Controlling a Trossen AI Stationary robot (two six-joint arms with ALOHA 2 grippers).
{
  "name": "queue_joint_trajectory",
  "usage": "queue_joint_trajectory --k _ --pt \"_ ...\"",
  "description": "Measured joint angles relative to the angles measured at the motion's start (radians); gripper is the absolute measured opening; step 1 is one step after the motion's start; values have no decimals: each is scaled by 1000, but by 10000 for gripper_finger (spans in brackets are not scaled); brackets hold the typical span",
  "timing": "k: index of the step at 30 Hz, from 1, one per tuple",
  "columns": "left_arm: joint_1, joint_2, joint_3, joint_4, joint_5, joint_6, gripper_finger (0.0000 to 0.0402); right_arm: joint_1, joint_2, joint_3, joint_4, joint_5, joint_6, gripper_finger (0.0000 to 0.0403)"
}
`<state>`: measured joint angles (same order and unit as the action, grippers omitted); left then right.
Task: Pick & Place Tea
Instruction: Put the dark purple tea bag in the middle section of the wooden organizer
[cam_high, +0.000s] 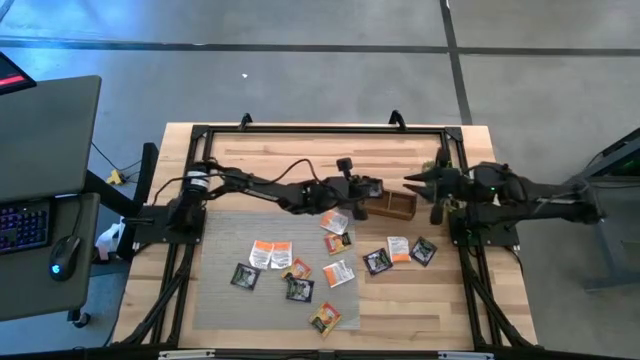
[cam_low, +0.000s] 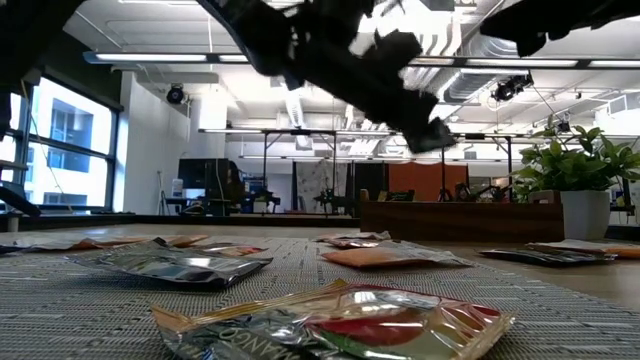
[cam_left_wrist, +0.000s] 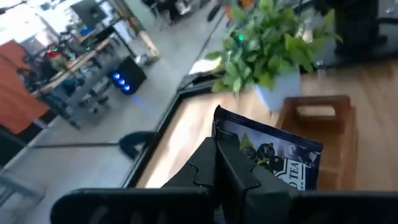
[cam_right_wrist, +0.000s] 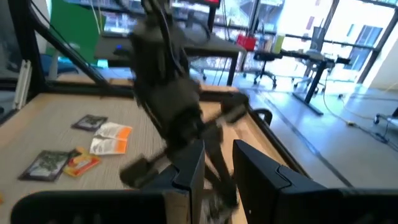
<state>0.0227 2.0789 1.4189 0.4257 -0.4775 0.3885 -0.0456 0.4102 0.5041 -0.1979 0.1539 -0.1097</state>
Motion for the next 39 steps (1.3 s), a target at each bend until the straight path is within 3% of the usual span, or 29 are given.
queue_joint_trajectory --k 12,16,31,39 --pt "18 140 174 -16 104 -1 0 0 -46 0 -8 0 5 80" --pt "17 161 198 -134 75 0 0 0 -33 0 -11 -1 5 80" --pt "17 204 224 -137 68 8 0 0 -16 0 -7 0 -2 80" --pt "28 204 224 -145 -51 7 24 0 -16 0 -7 0 -2 80"
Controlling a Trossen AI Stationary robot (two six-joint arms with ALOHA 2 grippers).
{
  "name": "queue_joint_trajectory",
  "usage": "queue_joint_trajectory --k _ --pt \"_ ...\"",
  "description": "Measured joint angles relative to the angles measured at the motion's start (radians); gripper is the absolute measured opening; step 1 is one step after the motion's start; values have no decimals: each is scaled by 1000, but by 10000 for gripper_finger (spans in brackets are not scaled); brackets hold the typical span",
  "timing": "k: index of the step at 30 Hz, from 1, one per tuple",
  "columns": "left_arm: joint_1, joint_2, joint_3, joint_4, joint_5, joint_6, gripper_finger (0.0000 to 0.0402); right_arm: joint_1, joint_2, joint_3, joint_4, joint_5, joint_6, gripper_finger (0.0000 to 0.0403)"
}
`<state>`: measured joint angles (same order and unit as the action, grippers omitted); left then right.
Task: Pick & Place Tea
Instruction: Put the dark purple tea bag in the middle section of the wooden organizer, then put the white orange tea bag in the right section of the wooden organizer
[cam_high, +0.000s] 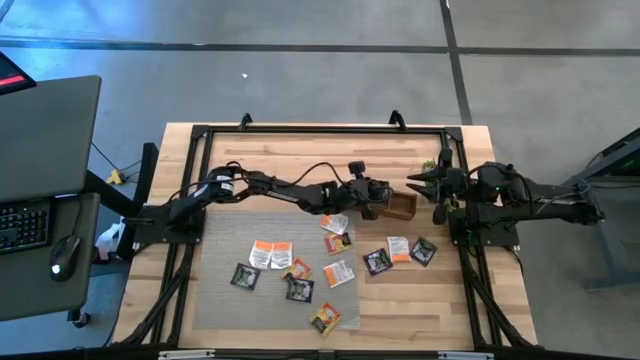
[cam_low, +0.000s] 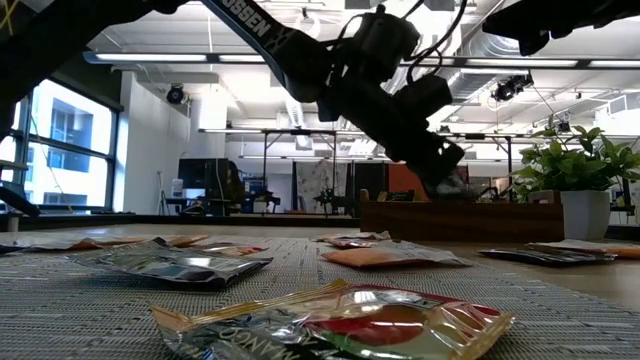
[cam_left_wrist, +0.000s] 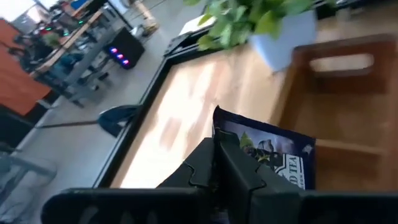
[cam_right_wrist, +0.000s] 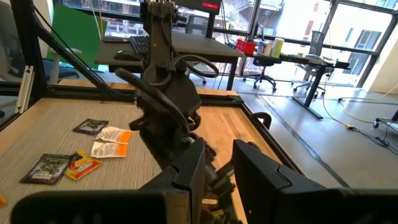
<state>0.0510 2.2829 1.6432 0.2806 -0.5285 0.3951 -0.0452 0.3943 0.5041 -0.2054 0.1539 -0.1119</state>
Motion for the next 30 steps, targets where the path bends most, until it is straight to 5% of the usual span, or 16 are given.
queue_joint_trajectory --k 13,18,24,30 --pt "7 0 0 -45 41 -34 121 0 0 0 0 0 0 80" --pt "-18 0 56 -118 -21 -35 138 0 0 0 0 0 0 80" --pt "-74 0 333 -564 -228 -80 140 0 0 0 0 63 0 80" --pt "-92 -4 581 -1084 -267 -355 140 0 0 0 0 181 0 80"
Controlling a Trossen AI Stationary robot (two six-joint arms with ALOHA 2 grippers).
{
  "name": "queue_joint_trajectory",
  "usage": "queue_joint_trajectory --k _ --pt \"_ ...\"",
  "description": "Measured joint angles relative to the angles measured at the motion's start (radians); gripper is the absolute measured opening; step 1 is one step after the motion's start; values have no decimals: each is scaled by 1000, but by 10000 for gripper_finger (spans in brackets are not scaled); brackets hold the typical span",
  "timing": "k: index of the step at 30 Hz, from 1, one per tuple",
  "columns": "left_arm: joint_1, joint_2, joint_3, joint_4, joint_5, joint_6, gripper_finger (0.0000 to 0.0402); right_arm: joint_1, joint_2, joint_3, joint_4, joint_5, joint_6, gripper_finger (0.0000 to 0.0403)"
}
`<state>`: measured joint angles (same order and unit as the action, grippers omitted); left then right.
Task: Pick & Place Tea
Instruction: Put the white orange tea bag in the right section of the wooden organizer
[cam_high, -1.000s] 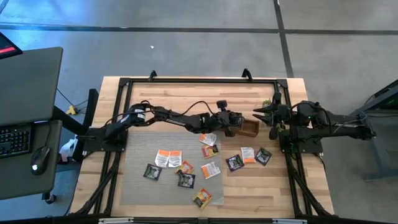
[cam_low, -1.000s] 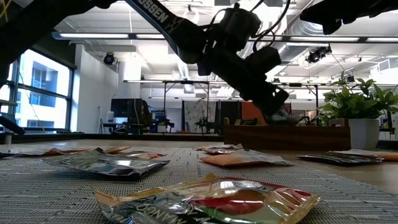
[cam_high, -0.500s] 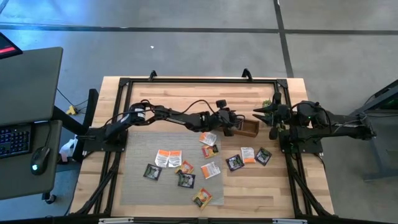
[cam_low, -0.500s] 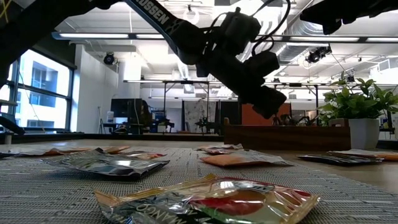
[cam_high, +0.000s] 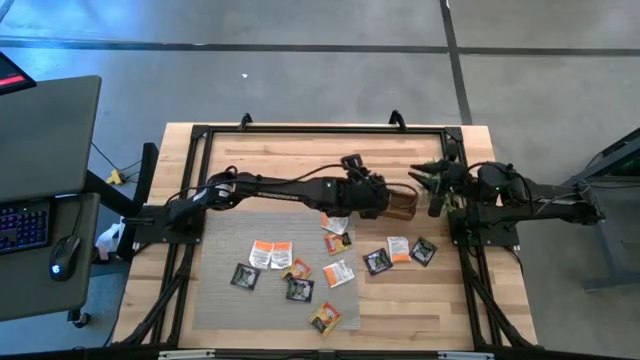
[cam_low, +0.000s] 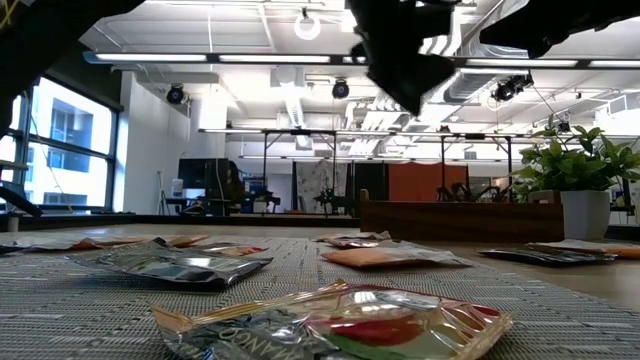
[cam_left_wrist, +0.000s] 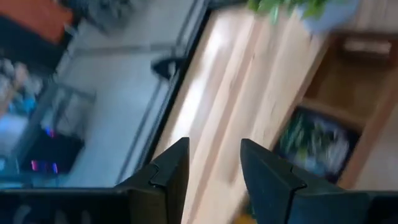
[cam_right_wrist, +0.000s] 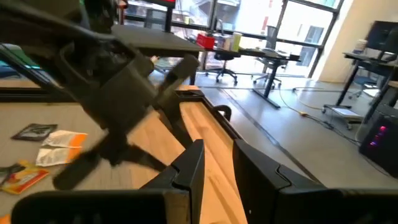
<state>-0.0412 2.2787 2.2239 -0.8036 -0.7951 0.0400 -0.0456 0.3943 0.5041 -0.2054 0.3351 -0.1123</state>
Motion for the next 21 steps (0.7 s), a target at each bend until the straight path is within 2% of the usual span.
queue_joint_trajectory --k 4,12,21 --pt "2 1 130 -357 8 -159 140 0 0 0 0 -15 0 80" --pt "1 -66 86 -777 32 -446 140 0 0 0 -1 -20 0 80" --pt "2 -94 9 -770 140 -418 140 0 4 0 -2 -20 0 80"
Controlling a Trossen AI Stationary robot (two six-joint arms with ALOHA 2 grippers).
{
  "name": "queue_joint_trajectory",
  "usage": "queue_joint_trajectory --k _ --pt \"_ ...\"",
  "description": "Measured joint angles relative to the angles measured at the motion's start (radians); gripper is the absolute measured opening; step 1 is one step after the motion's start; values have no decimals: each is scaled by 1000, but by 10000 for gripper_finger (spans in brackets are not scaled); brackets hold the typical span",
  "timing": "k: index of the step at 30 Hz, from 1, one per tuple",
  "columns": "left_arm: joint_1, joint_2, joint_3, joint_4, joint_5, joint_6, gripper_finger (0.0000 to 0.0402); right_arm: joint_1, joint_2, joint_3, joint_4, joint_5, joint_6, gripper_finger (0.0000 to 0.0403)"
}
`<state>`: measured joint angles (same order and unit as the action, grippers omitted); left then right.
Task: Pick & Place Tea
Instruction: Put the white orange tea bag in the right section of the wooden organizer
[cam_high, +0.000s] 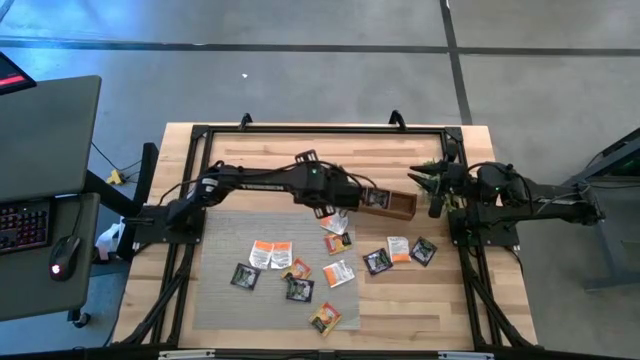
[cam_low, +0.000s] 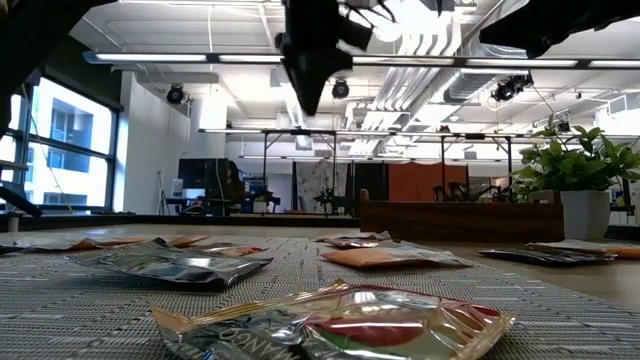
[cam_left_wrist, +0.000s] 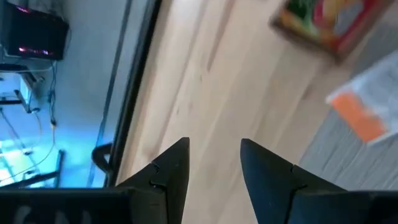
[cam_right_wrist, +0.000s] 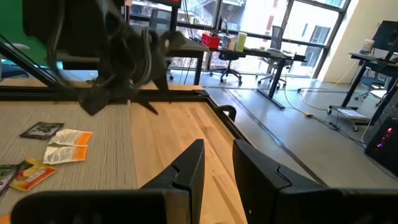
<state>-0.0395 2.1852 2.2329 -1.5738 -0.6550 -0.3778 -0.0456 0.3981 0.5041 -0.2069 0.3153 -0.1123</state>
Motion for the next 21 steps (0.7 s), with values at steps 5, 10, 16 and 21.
queue_joint_trajectory --k 5,10,16,21 --pt "0 -21 -79 4 46 4 140 0 2 0 0 0 0 80" --pt "0 -73 -231 2 75 -36 140 0 2 0 0 0 0 80" --pt "-29 -247 -491 9 144 -173 140 0 2 0 0 0 0 80" --pt "-118 -403 -732 96 249 -306 140 0 2 0 0 0 0 80"
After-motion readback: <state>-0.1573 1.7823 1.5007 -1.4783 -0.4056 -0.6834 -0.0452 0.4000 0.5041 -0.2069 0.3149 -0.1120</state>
